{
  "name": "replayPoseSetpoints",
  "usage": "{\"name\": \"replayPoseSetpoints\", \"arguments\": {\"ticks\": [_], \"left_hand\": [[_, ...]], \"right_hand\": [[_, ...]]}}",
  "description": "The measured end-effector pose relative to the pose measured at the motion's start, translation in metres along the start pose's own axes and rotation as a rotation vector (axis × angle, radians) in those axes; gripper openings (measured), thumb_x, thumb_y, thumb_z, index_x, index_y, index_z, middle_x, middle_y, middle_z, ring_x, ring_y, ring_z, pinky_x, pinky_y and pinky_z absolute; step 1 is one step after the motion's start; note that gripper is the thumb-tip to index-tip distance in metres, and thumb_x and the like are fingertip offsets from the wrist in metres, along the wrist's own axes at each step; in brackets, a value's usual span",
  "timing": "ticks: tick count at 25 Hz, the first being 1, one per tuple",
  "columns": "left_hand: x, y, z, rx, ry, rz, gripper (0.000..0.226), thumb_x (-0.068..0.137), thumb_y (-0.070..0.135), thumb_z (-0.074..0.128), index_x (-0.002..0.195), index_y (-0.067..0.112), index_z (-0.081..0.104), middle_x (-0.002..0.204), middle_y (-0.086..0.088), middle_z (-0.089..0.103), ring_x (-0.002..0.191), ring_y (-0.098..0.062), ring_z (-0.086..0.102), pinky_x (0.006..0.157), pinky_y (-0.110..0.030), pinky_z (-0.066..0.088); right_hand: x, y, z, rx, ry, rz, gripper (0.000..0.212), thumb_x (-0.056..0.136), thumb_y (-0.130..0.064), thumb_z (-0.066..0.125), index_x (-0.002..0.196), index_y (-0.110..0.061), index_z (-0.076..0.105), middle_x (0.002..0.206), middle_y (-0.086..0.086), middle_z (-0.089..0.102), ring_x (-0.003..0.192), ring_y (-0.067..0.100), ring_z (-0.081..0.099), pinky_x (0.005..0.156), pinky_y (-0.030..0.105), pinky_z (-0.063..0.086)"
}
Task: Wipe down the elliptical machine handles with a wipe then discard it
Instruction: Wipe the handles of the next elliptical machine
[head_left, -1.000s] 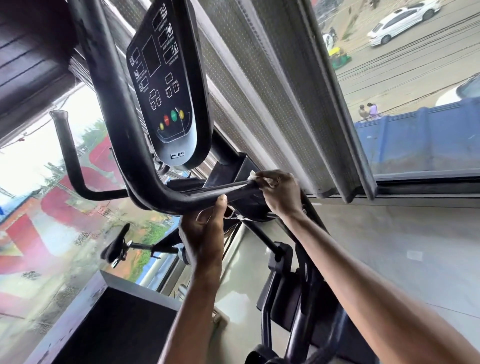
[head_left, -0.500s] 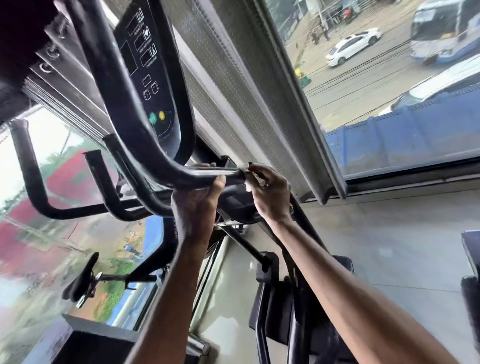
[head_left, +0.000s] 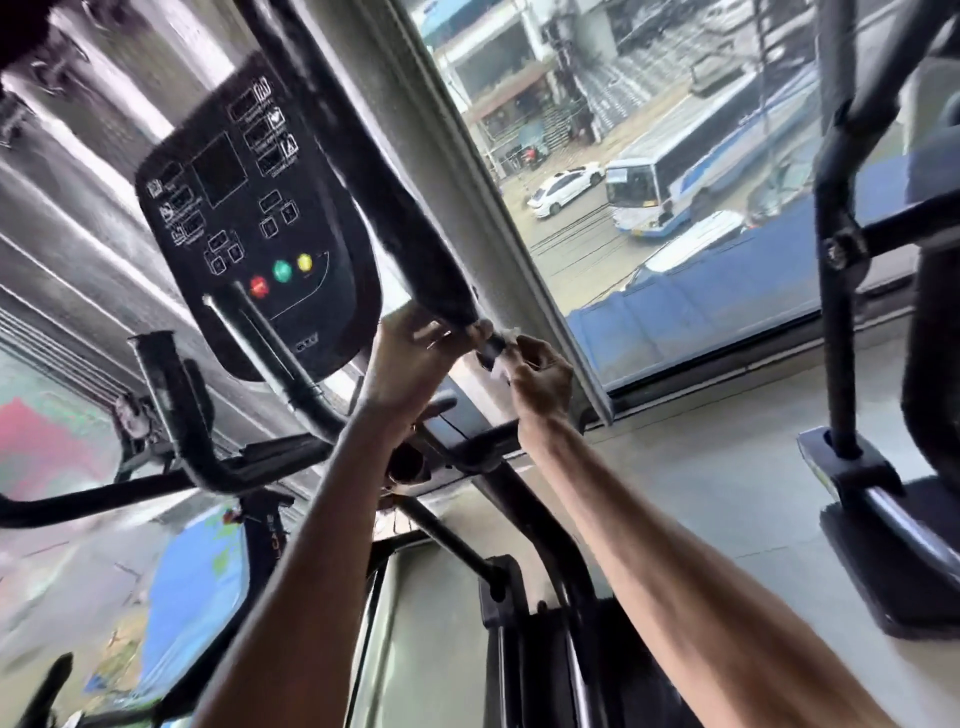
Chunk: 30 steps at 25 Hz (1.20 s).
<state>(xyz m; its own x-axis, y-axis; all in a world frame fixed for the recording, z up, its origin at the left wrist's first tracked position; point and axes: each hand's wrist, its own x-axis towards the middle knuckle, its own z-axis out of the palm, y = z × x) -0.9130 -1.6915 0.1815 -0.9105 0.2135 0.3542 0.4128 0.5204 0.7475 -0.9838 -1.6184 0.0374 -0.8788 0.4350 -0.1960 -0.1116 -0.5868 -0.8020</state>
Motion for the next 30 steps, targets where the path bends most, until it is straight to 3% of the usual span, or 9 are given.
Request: {"name": "replayPoseSetpoints", "arguments": {"ticks": [3,5,8,11,14,17,21,25,30], "left_hand": [[-0.004,-0.001,-0.004,-0.046,-0.044,0.008,0.016,0.085,0.014,0.08,0.095,0.006,0.071,0.087,0.016,0.075,0.091,0.006,0.068,0.083,-0.029,0.057],[-0.008,-0.002,-0.002,-0.066,-0.047,0.034,0.011,0.089,0.009,0.076,0.093,0.002,0.068,0.078,0.013,0.071,0.081,0.007,0.067,0.076,-0.027,0.055],[-0.011,-0.004,0.0,-0.128,-0.051,0.04,0.023,0.09,0.013,0.075,0.1,-0.005,0.064,0.083,0.0,0.07,0.079,0.006,0.067,0.065,-0.02,0.056],[-0.014,-0.007,0.0,-0.206,-0.053,0.059,0.03,0.087,0.027,0.074,0.096,0.0,0.065,0.09,-0.015,0.073,0.088,-0.015,0.07,0.082,-0.031,0.054],[-0.021,-0.008,0.006,-0.301,0.004,0.037,0.025,0.089,0.044,0.066,0.084,0.02,0.066,0.085,-0.006,0.068,0.081,-0.018,0.06,0.081,-0.039,0.045],[-0.027,-0.007,0.014,-0.379,0.036,0.036,0.028,0.089,0.055,0.059,0.082,0.029,0.065,0.082,0.003,0.065,0.085,-0.018,0.059,0.085,-0.043,0.044],[-0.037,0.001,0.021,-0.523,0.084,-0.001,0.034,0.084,0.063,0.055,0.092,0.037,0.076,0.093,0.011,0.074,0.093,-0.008,0.065,0.091,-0.034,0.046],[-0.041,0.001,0.029,-0.682,0.148,-0.128,0.049,0.089,0.065,0.049,0.118,0.034,0.073,0.123,0.009,0.073,0.108,-0.004,0.066,0.103,-0.034,0.046],[-0.053,-0.007,0.027,-0.915,0.314,-0.367,0.057,0.11,0.045,0.031,0.139,0.003,0.055,0.136,-0.014,0.063,0.099,-0.017,0.066,0.082,-0.031,0.053]], "right_hand": [[-0.009,-0.002,0.006,0.054,0.027,0.017,0.026,0.077,-0.047,0.083,0.093,-0.028,0.077,0.089,-0.009,0.078,0.084,0.008,0.073,0.083,0.042,0.062],[-0.013,-0.004,0.007,0.043,0.013,-0.017,0.03,0.077,-0.048,0.083,0.097,-0.026,0.077,0.089,-0.006,0.078,0.085,0.014,0.074,0.083,0.047,0.061],[-0.026,-0.019,-0.007,-0.012,-0.033,-0.055,0.017,0.078,-0.033,0.083,0.09,-0.022,0.078,0.084,-0.005,0.078,0.082,0.013,0.074,0.077,0.043,0.063],[-0.038,-0.046,-0.021,-0.089,-0.071,-0.258,0.009,0.085,-0.024,0.08,0.091,-0.018,0.077,0.085,-0.005,0.077,0.08,0.009,0.073,0.074,0.034,0.062],[-0.05,-0.083,-0.021,-0.214,-0.098,-0.443,0.014,0.086,-0.026,0.076,0.096,-0.016,0.076,0.091,-0.003,0.077,0.089,0.018,0.074,0.084,0.044,0.061],[-0.062,-0.107,-0.017,-0.238,-0.121,-0.411,0.008,0.084,-0.024,0.077,0.09,-0.02,0.076,0.088,-0.003,0.077,0.088,0.022,0.075,0.083,0.051,0.061],[-0.09,-0.128,-0.026,-0.281,-0.166,-0.482,0.01,0.081,-0.025,0.077,0.088,-0.02,0.076,0.086,-0.001,0.077,0.084,0.022,0.075,0.079,0.05,0.062],[-0.118,-0.146,-0.037,-0.449,-0.128,-0.889,0.009,0.087,-0.015,0.074,0.096,-0.015,0.074,0.092,-0.004,0.075,0.086,0.012,0.071,0.079,0.038,0.059],[-0.13,-0.167,-0.032,-0.77,-0.269,-1.539,0.015,0.088,-0.002,0.071,0.102,-0.008,0.074,0.102,0.003,0.07,0.095,0.02,0.066,0.082,0.032,0.055]]}}
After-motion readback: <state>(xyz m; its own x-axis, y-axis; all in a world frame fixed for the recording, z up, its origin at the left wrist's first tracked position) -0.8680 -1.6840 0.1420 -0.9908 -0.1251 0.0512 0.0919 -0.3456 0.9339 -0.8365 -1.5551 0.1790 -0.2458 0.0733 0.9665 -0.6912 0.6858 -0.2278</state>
